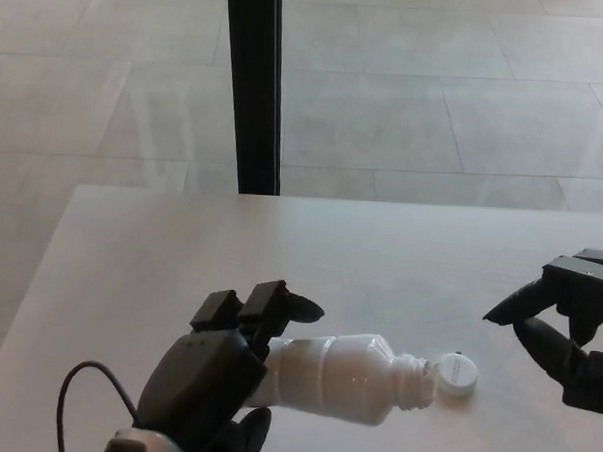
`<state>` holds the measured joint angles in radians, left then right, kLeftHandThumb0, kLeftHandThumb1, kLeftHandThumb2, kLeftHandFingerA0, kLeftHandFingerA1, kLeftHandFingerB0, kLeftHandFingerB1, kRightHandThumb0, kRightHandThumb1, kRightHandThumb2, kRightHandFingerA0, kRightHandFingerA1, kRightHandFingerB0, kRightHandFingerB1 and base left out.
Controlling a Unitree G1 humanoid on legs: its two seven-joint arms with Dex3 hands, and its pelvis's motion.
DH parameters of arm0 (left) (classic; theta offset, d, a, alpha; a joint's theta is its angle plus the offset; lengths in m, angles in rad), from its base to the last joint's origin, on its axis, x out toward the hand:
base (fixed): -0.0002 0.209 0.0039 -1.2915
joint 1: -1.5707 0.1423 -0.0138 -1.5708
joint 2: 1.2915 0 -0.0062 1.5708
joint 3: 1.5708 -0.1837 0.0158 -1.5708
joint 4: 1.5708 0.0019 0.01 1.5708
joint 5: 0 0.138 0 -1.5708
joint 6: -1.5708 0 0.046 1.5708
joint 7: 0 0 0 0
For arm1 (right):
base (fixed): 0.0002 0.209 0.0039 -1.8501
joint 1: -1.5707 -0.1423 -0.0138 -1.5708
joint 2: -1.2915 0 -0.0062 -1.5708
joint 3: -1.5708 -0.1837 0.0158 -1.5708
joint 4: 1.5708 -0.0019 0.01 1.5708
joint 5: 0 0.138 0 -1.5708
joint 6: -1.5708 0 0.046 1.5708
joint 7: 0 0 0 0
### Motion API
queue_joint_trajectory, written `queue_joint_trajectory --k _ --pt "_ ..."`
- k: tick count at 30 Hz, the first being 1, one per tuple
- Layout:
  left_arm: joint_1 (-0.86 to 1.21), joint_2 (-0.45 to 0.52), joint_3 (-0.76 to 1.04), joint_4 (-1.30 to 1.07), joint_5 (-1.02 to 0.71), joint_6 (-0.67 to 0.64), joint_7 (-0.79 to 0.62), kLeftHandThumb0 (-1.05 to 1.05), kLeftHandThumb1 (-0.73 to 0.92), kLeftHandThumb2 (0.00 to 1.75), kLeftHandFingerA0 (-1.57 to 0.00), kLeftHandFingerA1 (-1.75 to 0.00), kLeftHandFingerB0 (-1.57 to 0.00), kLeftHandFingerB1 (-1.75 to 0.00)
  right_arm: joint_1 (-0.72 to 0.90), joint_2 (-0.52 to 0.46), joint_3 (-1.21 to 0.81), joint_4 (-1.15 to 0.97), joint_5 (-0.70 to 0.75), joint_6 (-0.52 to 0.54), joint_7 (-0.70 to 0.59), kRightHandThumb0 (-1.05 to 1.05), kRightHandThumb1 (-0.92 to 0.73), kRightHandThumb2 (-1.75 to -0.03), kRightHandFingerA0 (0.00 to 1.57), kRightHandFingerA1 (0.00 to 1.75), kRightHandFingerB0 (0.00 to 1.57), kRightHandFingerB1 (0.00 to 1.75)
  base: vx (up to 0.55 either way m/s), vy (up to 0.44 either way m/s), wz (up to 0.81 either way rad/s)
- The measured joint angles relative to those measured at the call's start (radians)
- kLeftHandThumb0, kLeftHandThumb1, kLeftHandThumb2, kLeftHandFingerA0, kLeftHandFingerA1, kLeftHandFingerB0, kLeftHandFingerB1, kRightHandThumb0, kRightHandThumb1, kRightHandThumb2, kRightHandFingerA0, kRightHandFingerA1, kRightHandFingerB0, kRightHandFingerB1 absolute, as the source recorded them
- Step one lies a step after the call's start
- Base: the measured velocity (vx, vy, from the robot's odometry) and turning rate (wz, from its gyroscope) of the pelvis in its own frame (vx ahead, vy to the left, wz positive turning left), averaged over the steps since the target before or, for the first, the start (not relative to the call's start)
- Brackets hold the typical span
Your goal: The robot uses its left hand to to lift the bottle kept on the middle of the desk and tilts it towards its right hand. It then uses its right hand to rotate its cap to open it and places the bottle and cap back on the desk
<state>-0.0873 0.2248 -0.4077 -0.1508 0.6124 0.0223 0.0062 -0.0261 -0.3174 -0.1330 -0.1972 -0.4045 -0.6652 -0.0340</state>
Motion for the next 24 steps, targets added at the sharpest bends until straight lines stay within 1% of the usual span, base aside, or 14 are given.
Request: queue_joint_trajectory --k 1,2,3,6,7,9,10,11,12,17,19,20,23,24 --pt "-0.010 0.007 -0.006 0.000 0.011 0.008 -0.012 0.08 0.64 0.68 -0.95 -1.23 -0.87 -0.86 0.000 0.000 -0.003 0.000 0.003 0.000 0.000 -0.23 -0.62 -0.85 1.12 1.63 0.91 0.89 0.00 0.000 0.00" --pt "-0.022 0.013 -0.012 0.000 0.022 0.017 -0.026 0.08 0.64 0.68 -0.95 -1.23 -0.87 -0.86 0.000 0.000 -0.006 0.000 0.006 0.000 0.000 -0.23 -0.62 -0.85 1.12 1.63 0.91 0.89 0.00 0.000 0.00" --pt "-0.030 0.016 -0.016 0.000 0.031 0.024 -0.036 0.05 0.61 0.55 -0.89 -1.11 -0.74 -0.64 0.000 0.000 -0.008 -0.001 0.008 0.001 0.000 -0.27 -0.69 -0.79 0.97 1.70 0.86 0.84 0.00 0.000 0.00" --pt "-0.067 0.020 -0.032 0.000 0.068 0.050 -0.081 -0.03 0.52 0.54 -0.86 -1.04 -0.70 -0.57 0.000 0.000 -0.016 -0.002 0.013 0.002 0.000 -0.26 -0.67 -0.78 0.94 1.69 0.88 0.81 0.00 0.000 0.00" --pt "-0.079 0.020 -0.037 0.000 0.078 0.057 -0.095 -0.09 0.50 0.55 -0.87 -0.95 -0.66 -0.54 0.000 0.000 -0.018 -0.003 0.013 0.002 0.000 -0.26 -0.67 -0.77 0.95 1.67 0.89 0.79 0.00 0.000 0.00" --pt "-0.103 0.020 -0.050 0.001 0.101 0.070 -0.126 -0.04 0.51 0.54 -0.86 -0.95 -0.65 -0.53 0.000 0.000 -0.025 -0.004 0.015 0.002 0.000 -0.25 -0.67 -0.78 0.95 1.65 0.89 0.78 0.00 0.000 0.00" --pt "-0.114 0.020 -0.054 0.001 0.111 0.075 -0.139 -0.08 0.50 0.55 -0.88 -0.73 -0.65 -0.51 0.000 0.000 -0.027 -0.004 0.015 0.002 0.000 -0.28 -0.66 -0.80 0.97 1.63 0.90 0.76 0.00 0.000 0.00" --pt "-0.123 0.019 -0.058 0.002 0.119 0.080 -0.150 -0.08 0.50 0.55 -0.87 -0.68 -0.66 -0.51 0.000 0.000 -0.029 -0.004 0.016 0.002 0.000 -0.27 -0.66 -0.80 0.97 1.62 0.89 0.75 0.00 0.000 0.00" --pt "-0.137 0.019 -0.064 0.003 0.132 0.087 -0.167 -0.06 0.49 0.54 -0.88 -0.73 -0.63 -0.51 0.001 0.000 -0.032 -0.005 0.017 0.002 0.000 -0.27 -0.65 -0.81 0.98 1.62 0.90 0.75 0.00 0.000 0.00" --pt "-0.193 0.019 -0.093 0.006 0.181 0.111 -0.239 -0.06 0.50 0.55 -0.86 -0.70 -0.66 -0.51 0.010 0.001 -0.034 -0.007 0.018 0.002 0.000 -0.24 -0.65 -0.79 0.96 1.61 0.89 0.76 0.00 0.000 0.00" --pt "-0.212 0.019 -0.102 0.007 0.202 0.121 -0.267 -0.06 0.51 0.55 -0.88 -0.78 -0.65 -0.51 0.015 0.001 -0.035 -0.007 0.019 0.003 0.000 -0.23 -0.65 -0.79 0.99 1.59 0.91 0.77 0.00 0.000 0.00" --pt "-0.220 0.019 -0.107 0.008 0.211 0.126 -0.280 -0.02 0.50 0.53 -0.85 -1.00 -0.64 -0.53 0.016 0.001 -0.036 -0.007 0.019 0.003 0.000 -0.21 -0.65 -0.78 0.97 1.59 0.89 0.76 0.00 0.000 0.00" --pt "-0.240 0.019 -0.128 0.009 0.245 0.144 -0.322 0.00 0.52 0.54 -0.86 -1.03 -0.65 -0.55 0.022 0.001 -0.040 -0.007 0.020 0.003 0.000 -0.25 -0.68 -0.75 0.96 1.59 0.89 0.76 0.00 0.000 0.00" --pt "-0.246 0.019 -0.137 0.010 0.261 0.153 -0.342 -0.01 0.53 0.54 -0.87 -1.03 -0.64 -0.56 0.024 0.001 -0.043 -0.007 0.020 0.003 0.000 -0.28 -0.53 -1.00 1.21 1.31 0.83 0.82 0.00 0.000 0.00"
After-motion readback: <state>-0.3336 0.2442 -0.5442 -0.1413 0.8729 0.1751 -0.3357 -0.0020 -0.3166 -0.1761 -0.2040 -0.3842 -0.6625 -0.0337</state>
